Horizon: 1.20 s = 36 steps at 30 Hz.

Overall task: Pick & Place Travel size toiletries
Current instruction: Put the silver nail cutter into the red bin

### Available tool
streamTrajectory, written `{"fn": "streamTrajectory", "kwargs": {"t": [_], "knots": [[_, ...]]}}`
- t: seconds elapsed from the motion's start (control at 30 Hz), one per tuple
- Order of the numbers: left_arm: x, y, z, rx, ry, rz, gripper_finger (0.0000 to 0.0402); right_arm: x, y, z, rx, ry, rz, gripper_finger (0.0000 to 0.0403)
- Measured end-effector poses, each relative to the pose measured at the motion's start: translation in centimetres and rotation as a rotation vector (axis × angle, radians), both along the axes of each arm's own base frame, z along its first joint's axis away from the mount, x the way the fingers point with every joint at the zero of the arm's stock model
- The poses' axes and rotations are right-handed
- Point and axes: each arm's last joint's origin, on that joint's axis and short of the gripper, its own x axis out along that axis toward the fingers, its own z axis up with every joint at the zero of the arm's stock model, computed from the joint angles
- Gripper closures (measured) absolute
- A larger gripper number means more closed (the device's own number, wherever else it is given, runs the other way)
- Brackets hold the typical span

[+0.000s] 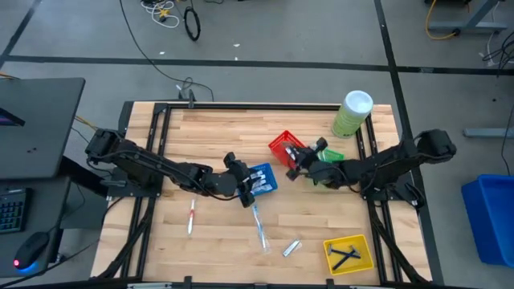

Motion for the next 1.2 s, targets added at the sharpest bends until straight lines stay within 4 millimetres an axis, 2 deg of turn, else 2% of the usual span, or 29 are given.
{"fn": "streamTrajectory", "kwargs": {"t": [0.13,0.4,0.6,0.93,1.2], "knots": [[0.0,0.0,0.0,-0.024,-0.011,0.012,0.028,0.4,-2.3,-1.0,0.17,-0.019,0.039,0.0368],[0.0,0.0,0.0,-0.046,-0.019,0.016,0.028,0.3,-4.8,-2.3,0.242,-0.031,-0.09,0.0367],[0.0,0.0,0.0,-0.049,-0.018,0.013,0.028,0.3,-5.8,-2.4,0.292,-0.026,-0.062,0.0366],[0.0,0.0,-0.1,-0.07,-0.024,0.023,0.028,0.6,-6.6,-4.4,0.368,0.047,-0.014,0.0363],[0.0,0.0,-0.1,-0.059,-0.017,0.017,0.028,0.6,-6.5,-4.6,0.363,0.094,0.02,0.0326]]}}
